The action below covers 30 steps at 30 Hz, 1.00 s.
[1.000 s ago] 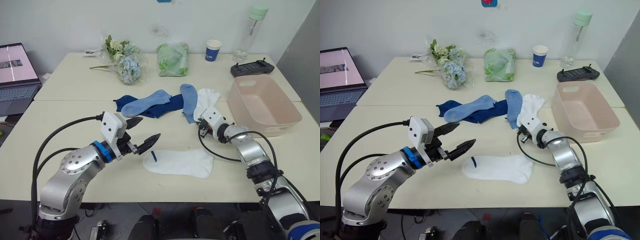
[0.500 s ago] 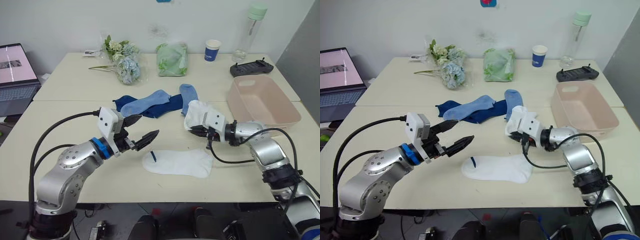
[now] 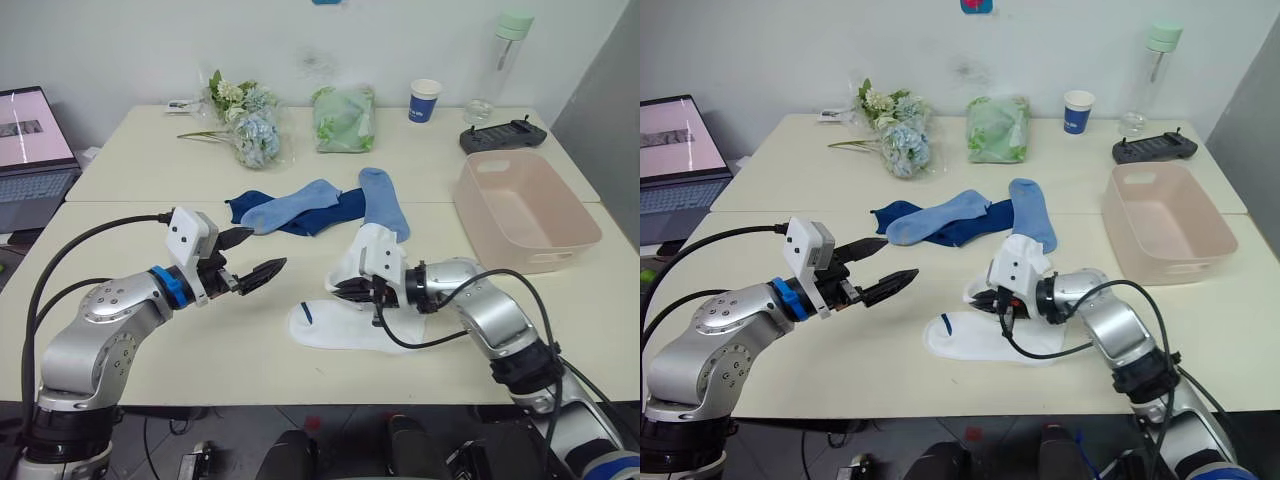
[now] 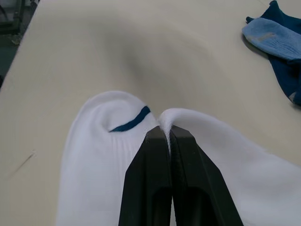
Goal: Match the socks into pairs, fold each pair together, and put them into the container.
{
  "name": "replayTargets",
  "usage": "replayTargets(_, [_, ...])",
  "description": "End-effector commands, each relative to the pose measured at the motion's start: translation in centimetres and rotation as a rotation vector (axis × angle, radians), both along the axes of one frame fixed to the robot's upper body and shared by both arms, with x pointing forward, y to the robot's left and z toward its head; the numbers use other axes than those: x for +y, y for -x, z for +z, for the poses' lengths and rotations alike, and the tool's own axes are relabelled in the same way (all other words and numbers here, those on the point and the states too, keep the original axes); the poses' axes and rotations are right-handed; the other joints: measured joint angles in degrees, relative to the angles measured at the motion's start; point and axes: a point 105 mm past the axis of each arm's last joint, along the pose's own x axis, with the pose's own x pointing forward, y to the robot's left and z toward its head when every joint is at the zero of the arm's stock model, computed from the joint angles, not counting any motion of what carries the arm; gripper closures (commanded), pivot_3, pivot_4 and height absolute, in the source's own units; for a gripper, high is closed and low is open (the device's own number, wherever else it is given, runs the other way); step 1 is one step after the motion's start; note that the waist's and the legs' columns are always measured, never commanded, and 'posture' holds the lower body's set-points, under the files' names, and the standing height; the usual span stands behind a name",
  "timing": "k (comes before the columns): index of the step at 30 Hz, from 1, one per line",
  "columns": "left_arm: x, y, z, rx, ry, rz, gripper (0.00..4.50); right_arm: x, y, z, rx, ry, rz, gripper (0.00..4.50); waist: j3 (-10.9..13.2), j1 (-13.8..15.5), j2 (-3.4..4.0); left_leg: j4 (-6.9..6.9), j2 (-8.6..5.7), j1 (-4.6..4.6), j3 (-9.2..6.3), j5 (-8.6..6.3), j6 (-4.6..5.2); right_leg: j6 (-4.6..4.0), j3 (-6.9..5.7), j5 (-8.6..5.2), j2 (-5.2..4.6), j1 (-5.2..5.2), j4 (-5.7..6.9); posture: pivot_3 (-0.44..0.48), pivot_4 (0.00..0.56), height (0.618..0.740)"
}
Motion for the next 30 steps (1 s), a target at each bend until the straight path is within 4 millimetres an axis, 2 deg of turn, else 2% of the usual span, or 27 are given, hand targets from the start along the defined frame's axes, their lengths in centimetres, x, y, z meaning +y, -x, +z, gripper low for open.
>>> replayTargets(1, [0.1, 0.3, 0.9, -0.041, -0.017, -0.004, 0.00, 0.4, 0.4, 0.8, -0.018, -0.010, 0.048, 3.77, 0.0, 0.3, 0.00, 0.00, 0.00, -0.01, -0.02, 0.00, 0.00, 0.00, -0.01, 0.00, -0.01, 0.01, -0.02, 0.000, 0.150, 0.740])
replayTargets(5, [0.1, 0.5, 0.6, -0.031, -0.021, -0.004, 0.00, 0.0, 0.7, 0.7, -0.027, 0.001, 0.057, 2.45, 0.0, 0.2, 0.00, 0.00, -0.01, -0.03, -0.03, 0.00, 0.00, 0.00, -0.02, 0.00, -0.02, 0.01, -0.03, 0.000, 0.150, 0.740])
replayTargets(6, [0.1, 0.5, 0.6, -0.031, -0.022, -0.006, 0.00, 0.0, 0.8, 0.6, -0.018, 0.002, 0.059, 1.99, 0.0, 0.1, 0.00, 0.00, 0.00, -0.02, -0.03, 0.00, 0.00, 0.00, -0.02, 0.00, -0.01, 0.00, 0.00, 0.000, 0.150, 0.740])
replayTargets(8, [0.1, 0.3, 0.6, -0.033, -0.027, -0.007, 0.00, 0.0, 0.8, 0.4, -0.016, 0.005, 0.062, 1.41, 0.0, 0.1, 0.00, 0.00, 0.01, -0.02, -0.03, 0.00, 0.00, 0.00, -0.03, 0.00, 0.00, 0.00, 0.01, 0.000, 0.150, 0.740])
replayTargets(14, [-0.7, -0.1, 0.9, -0.025, -0.030, -0.045, 0.00, -0.1, 0.6, -0.1, -0.032, 0.018, 0.045, 1.41, 0.0, 0.0, 0.00, 0.00, 0.01, -0.01, -0.02, 0.00, 0.00, 0.00, -0.03, 0.00, 0.00, 0.00, 0.03, 0.000, 0.150, 0.740])
replayTargets(16, [-0.9, 0.3, 0.4, -0.001, -0.047, -0.074, 0.00, -1.1, -0.2, 0.2, -0.048, 0.019, 0.003, 1.41, 0.0, 0.0, 0.00, 0.00, 0.00, -0.01, -0.02, 0.00, 0.00, 0.00, -0.02, 0.00, 0.00, -0.01, 0.02, 0.000, 0.150, 0.740])
replayTargets(19, [-0.9, -0.2, -0.1, -0.024, -0.065, -0.043, 0.00, -2.4, -0.9, 0.9, -0.058, 0.006, -0.022, 1.41, 0.0, 0.1, 0.00, 0.00, -0.01, -0.02, -0.02, 0.00, 0.00, 0.00, -0.02, 0.00, 0.00, 0.00, 0.02, 0.000, 0.150, 0.740])
replayTargets(25, [-1.0, -1.0, -0.5, -0.036, -0.086, -0.030, 0.00, -0.9, 0.0, 0.0, -0.033, 0.015, 0.042, 1.41, 0.0, -0.2, 0.00, 0.00, 0.02, -0.01, -0.01, 0.00, 0.00, 0.00, -0.02, 0.00, 0.02, -0.01, 0.04, 0.000, 0.150, 0.740])
replayTargets(30, [-1.7, 0.1, 0.2, -0.019, -0.036, -0.108, 0.00, 0.5, 0.9, -1.4, 0.007, 0.058, 0.117, 1.41, 0.0, -0.1, 0.00, 0.00, 0.00, -0.01, -0.01, 0.00, 0.00, 0.00, -0.02, 0.00, 0.00, -0.01, 0.03, 0.000, 0.150, 0.740])
